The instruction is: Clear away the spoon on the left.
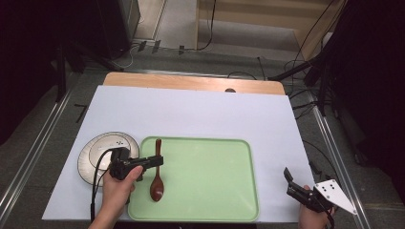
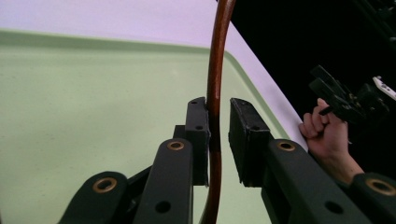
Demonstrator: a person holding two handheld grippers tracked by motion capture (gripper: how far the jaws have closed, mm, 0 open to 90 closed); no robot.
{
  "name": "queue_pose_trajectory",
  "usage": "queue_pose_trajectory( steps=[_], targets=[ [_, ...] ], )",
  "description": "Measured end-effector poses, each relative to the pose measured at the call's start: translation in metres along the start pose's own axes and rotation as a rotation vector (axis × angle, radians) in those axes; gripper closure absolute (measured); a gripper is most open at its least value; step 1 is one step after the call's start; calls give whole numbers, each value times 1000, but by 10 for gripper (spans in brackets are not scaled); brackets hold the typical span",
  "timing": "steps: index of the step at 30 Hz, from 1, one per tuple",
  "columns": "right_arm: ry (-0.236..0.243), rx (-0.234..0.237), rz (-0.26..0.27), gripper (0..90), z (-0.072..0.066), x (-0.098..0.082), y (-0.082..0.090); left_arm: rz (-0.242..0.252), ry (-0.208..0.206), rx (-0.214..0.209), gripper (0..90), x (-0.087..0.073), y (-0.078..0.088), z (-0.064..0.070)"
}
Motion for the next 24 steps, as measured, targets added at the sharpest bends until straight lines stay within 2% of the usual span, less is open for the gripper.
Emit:
queue_pose_trajectory(
  steps=[6, 11, 14, 16, 19, 24],
  targets=[
    [1, 0, -1, 132, 0, 0, 0, 7, -2, 3, 592, 0, -1, -1],
    [2, -1, -3, 132, 0, 0, 0, -29, -13, 15, 533, -4, -4, -3],
    [2, -1, -3, 132, -1, 0, 0, -53, -30, 45, 480, -7, -7, -4],
    [2, -1, -3, 132, 0, 0, 0, -56, -28, 43, 456, -8, -9, -4],
    [2, -2, -2, 132, -1, 0, 0, -74, -45, 81, 386, -10, -11, -7],
    [4, 0, 0, 132, -1, 0, 0, -104, -67, 136, 349, -13, -13, -9]
  ],
)
Point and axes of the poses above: each handheld gripper's, and its own axes: y roughly backward along the jaws, x roughly out of its top, z roughly to its right, the point moved 10 cm from there along -y, roughly forward along the jaws, and after that the axes turned 12 degrees about -x, right-handed, at the moved point
